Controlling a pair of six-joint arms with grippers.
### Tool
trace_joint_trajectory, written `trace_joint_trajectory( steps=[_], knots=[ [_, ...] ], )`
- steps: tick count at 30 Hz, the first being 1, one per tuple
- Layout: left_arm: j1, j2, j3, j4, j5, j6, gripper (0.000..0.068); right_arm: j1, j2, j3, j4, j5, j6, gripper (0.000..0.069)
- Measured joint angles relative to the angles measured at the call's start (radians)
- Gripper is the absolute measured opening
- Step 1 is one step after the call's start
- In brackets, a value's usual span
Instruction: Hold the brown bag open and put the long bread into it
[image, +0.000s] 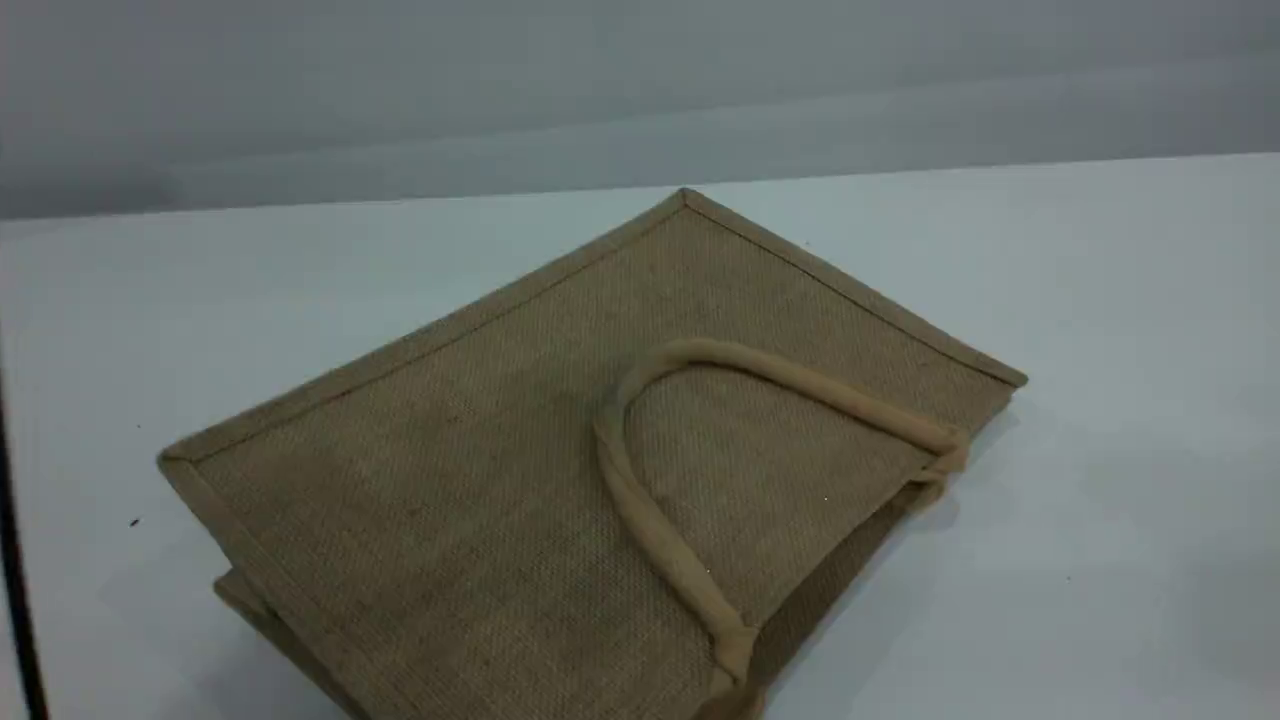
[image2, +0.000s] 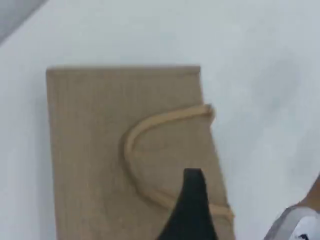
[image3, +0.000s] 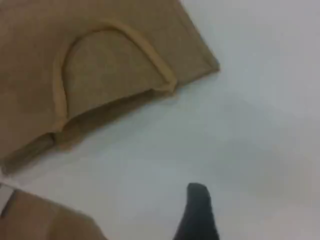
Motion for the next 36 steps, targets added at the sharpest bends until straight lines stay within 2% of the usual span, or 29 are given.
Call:
trace_joint_trajectory(
  steps=[5, 11, 25, 29, 36],
  knots=[
    [-0.063, -0.138, 0.000, 0.005, -0.001, -0.043, 0.0559, 0.000, -0.078, 0.000, 0.000, 0.000, 0.006, 0.0491],
    [-0.076, -0.316, 0.104, 0.035, -0.003, -0.073, 0.0559, 0.000, -0.106, 0.003, -0.022, -0.006, 0.019, 0.0491],
    [-0.076, -0.801, 0.764, 0.026, -0.005, -0.127, 0.0559, 0.000, -0.106, 0.021, -0.019, -0.035, 0.019, 0.0491],
    [-0.076, -0.939, 0.947, 0.028, -0.067, -0.162, 0.0559, 0.000, -0.106, 0.021, -0.019, -0.034, 0.019, 0.0491],
    [-0.075, -1.167, 1.175, 0.163, -0.081, -0.268, 0.0559, 0.000, -0.106, 0.021, -0.019, -0.033, 0.019, 0.0491]
  ],
)
